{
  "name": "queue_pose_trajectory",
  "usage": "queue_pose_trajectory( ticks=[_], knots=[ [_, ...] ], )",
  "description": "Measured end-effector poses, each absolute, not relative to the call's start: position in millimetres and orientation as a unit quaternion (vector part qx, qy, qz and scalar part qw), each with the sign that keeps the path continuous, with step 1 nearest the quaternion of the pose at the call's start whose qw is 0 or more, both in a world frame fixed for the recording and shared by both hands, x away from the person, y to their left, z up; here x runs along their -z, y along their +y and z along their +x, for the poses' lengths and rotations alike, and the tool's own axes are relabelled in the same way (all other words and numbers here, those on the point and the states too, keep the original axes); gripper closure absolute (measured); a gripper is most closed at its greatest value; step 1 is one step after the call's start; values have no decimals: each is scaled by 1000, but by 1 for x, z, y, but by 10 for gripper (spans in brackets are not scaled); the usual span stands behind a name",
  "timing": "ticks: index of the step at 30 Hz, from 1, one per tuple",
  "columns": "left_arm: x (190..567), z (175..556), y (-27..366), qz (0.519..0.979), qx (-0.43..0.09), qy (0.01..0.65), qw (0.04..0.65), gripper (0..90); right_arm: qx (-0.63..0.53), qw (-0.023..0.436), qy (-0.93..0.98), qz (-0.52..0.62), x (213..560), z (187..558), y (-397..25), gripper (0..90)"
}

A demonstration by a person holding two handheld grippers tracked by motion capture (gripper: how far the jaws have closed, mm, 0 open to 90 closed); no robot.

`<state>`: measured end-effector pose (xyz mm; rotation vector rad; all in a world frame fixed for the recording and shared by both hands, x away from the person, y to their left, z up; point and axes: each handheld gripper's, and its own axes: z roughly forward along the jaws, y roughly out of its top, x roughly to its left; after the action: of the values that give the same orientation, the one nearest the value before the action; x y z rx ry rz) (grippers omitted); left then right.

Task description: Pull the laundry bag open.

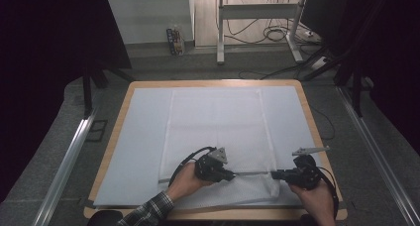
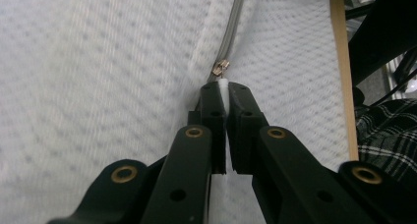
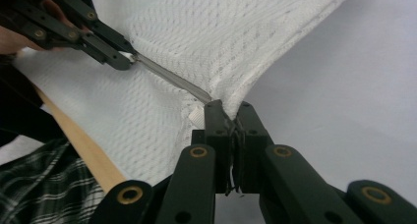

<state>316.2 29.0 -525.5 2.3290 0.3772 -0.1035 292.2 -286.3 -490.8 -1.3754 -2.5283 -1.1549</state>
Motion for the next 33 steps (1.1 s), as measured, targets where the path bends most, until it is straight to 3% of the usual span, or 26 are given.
queue_pose_trajectory(
  ticks=[33],
  knots=[
    [526, 306, 61, 901, 46, 183, 391, 872, 365, 4, -818, -445, 492, 287, -288, 855]
  ],
)
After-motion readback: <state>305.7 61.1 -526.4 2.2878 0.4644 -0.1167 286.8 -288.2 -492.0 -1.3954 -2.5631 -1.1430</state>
